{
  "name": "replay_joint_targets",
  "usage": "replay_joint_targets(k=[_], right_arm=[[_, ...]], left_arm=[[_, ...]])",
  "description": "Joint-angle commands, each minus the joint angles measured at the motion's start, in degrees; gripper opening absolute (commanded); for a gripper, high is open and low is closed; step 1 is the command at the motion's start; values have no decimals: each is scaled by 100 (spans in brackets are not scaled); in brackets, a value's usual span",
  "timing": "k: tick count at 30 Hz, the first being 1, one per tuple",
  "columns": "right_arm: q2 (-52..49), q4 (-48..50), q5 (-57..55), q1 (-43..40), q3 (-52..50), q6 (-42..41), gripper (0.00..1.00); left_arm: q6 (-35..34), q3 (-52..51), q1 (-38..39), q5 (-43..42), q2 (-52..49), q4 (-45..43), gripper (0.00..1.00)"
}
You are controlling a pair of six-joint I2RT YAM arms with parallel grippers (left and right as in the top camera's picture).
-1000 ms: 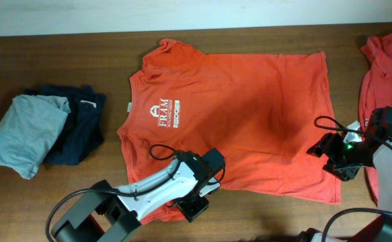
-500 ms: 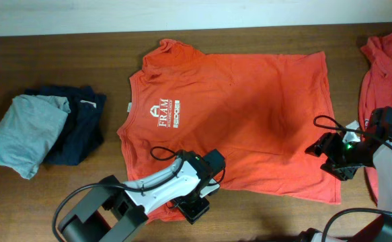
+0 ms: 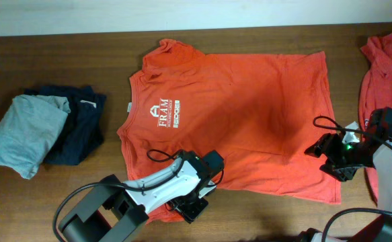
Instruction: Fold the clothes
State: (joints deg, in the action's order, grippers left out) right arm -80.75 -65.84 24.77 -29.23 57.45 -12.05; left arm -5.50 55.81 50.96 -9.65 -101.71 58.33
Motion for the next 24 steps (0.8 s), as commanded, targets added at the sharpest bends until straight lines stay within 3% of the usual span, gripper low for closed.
replay_joint_targets(k=[1, 4, 10, 11, 12, 13, 24], right_arm=[[-2, -26, 94, -33, 74, -39, 67], [4, -46, 168, -33, 74, -35, 67], [4, -44, 179, -33, 74, -33, 67], [4, -46, 179, -33, 74, -33, 66], [4, -46, 179, -33, 74, -33, 67], [4, -46, 179, -33, 74, -33, 67], [4, -2, 105, -33, 74, 136, 59]], left_arm=[[-42, -26, -55, -101, -111, -149, 34], [101, -26, -127, -140, -254, -210, 24], [254, -26, -168, -262, -334, -188, 17], [254, -26, -168, -262, -334, -190, 13], [251, -22, -168, -262, -334, -190, 2], [251, -7, -168, -262, -334, -181, 1], [251, 1458, -168, 518, -328, 1128, 1]])
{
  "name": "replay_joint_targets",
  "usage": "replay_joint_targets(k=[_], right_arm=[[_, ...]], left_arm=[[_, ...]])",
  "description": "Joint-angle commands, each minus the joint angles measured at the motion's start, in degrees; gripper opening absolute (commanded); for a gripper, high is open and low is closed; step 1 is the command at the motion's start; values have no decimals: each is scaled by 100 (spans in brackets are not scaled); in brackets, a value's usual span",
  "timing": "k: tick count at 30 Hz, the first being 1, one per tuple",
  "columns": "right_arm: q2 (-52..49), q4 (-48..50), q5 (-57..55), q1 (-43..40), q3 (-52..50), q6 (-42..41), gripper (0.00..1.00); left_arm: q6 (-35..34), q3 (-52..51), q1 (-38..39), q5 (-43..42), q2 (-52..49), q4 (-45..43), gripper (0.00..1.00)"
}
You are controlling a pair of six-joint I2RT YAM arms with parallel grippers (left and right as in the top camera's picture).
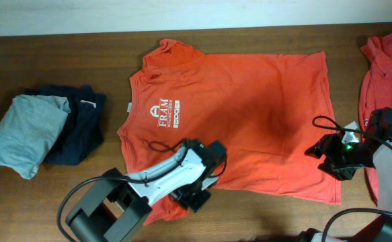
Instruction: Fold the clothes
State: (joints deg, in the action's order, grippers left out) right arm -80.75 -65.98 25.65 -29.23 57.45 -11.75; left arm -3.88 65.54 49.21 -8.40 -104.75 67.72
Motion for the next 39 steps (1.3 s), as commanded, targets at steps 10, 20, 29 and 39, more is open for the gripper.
replay_joint_targets(k=[10, 20, 29, 39], right_arm=[[2, -28, -1008, -44, 72, -94, 60], [0, -107, -1373, -103, -286, -581, 64], [0, -44, -2009, -1648, -693, -1244, 63], [0, 857, -1471, -2039, -1598, -997, 63]], left_arm=[[94, 1005, -4, 1296, -24, 634, 0], [90, 1005, -7, 1405, -24, 802, 0], [92, 1005, -44, 1449, -24, 798, 0], [92, 1005, -107, 1558, -24, 802, 1]])
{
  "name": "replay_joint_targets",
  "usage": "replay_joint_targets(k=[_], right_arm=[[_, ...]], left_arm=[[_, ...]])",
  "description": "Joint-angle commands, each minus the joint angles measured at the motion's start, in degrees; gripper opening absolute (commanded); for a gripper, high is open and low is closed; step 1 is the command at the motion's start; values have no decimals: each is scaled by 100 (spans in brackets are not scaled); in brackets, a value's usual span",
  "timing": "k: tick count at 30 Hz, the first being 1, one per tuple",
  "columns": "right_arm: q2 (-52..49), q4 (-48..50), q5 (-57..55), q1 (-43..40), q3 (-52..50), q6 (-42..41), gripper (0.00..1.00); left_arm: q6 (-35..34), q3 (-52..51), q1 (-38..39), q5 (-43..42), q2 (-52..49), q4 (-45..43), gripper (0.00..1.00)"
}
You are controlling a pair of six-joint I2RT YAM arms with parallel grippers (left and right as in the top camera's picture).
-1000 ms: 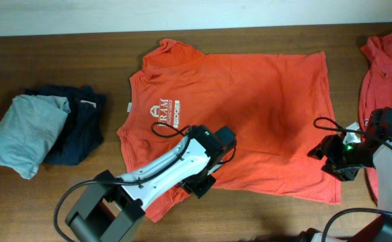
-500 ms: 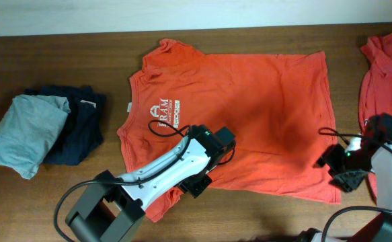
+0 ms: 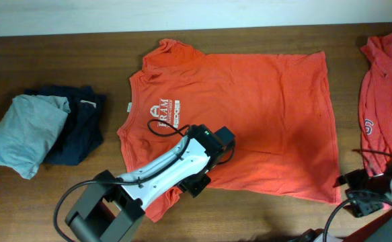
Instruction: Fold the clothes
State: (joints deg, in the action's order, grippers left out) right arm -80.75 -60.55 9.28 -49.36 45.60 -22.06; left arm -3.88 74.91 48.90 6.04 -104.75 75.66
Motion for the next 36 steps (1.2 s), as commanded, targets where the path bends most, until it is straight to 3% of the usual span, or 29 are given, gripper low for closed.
replay_joint_targets(k=[1, 9, 17, 25, 36], right_arm=[[0, 579, 282, -26, -573, 37, 63], [0, 1307, 264, -22, -1137, 35, 58], [0, 1515, -396, -22, -1143, -269, 45], [2, 1582, -396, -22, -1141, -267, 4], [492, 660, -374, -22, -278, -243, 4]], left_arm=[[92, 68, -90, 111, -24, 11, 1], [94, 68, -107, 133, -24, 28, 0], [92, 68, -109, 136, -24, 48, 0], [92, 68, -109, 203, -24, 70, 1], [-282, 68, -411, 496, -24, 284, 1]])
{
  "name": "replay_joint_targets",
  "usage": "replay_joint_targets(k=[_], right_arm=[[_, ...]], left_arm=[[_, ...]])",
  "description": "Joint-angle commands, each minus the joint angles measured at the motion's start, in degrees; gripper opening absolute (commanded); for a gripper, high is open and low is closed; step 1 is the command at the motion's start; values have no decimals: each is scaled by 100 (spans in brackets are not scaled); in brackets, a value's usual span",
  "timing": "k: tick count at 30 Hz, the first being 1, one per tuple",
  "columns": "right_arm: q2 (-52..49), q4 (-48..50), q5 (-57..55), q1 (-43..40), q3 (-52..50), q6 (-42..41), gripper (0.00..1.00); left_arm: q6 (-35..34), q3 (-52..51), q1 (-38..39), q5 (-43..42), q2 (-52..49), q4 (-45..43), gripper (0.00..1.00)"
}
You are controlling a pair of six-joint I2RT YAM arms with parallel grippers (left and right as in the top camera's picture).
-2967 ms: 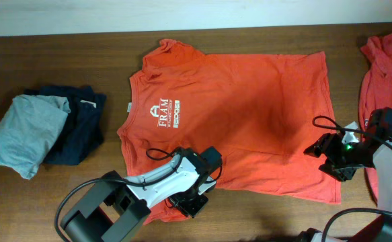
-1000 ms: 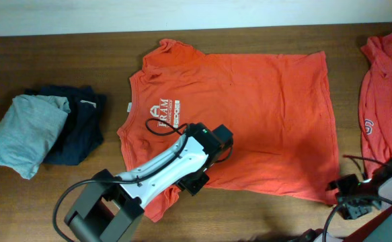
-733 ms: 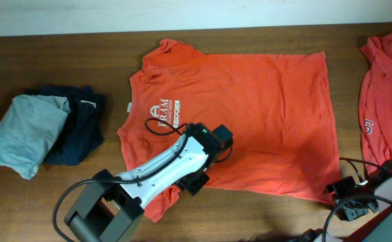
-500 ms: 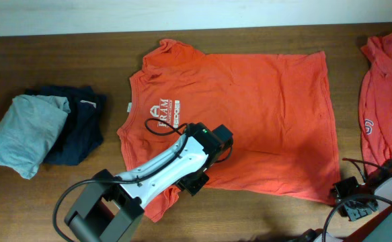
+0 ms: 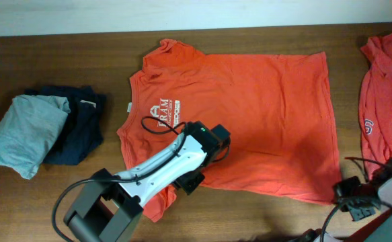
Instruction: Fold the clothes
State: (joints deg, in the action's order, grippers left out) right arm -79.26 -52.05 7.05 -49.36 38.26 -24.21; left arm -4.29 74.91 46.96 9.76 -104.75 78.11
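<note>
An orange T-shirt (image 5: 256, 114) with white "FRAM" print lies spread flat across the middle of the table, collar to the left. My left gripper (image 5: 190, 183) hangs over its near-left part, beside the near sleeve (image 5: 157, 203). The arm hides the fingers, so I cannot tell whether they hold cloth. My right gripper (image 5: 356, 202) sits low at the near right, just off the shirt's near-right hem corner (image 5: 331, 196). Its fingers are too dark and small to read.
A grey folded garment (image 5: 21, 131) rests on a dark navy one (image 5: 81, 124) at the far left. A second red shirt (image 5: 382, 74) lies crumpled along the right edge. The wooden table (image 5: 48, 202) shows bare at the near left.
My left gripper has shifted slightly to the left over the shirt's near-left part. My right arm has edged a little further towards the near right corner. The shirt lies as before.
My left gripper began near the table's front edge at the shirt's near sleeve and stood further onto the shirt at each later moment. My right gripper first hovered at the shirt's right hem, then had withdrawn to the near right corner. The shirt stays spread.
</note>
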Motion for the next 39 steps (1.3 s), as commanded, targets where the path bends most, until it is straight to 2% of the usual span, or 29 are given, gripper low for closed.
replay_joint_targets(k=[1, 10, 18, 23, 30, 39], right_arm=[[422, -264, -175, -22, 566, -28, 4], [734, -330, -197, -22, 820, -55, 4], [734, -433, -28, -11, 890, 7, 4], [734, -529, 662, -9, 1062, 431, 4], [734, -557, 1213, -9, 1163, 426, 4], [717, 116, 1655, 369, 1163, 378, 4]], left_arm=[[-302, 68, -304, 122, -24, 59, 1], [-448, 68, -1001, 125, 24, 221, 0], [-428, 201, -1064, 503, 625, 299, 1], [17, 542, -1064, 511, 901, 205, 1], [442, 743, -1067, 968, 905, -114, 0], [1231, 743, -1095, 1325, 905, -1049, 0]])
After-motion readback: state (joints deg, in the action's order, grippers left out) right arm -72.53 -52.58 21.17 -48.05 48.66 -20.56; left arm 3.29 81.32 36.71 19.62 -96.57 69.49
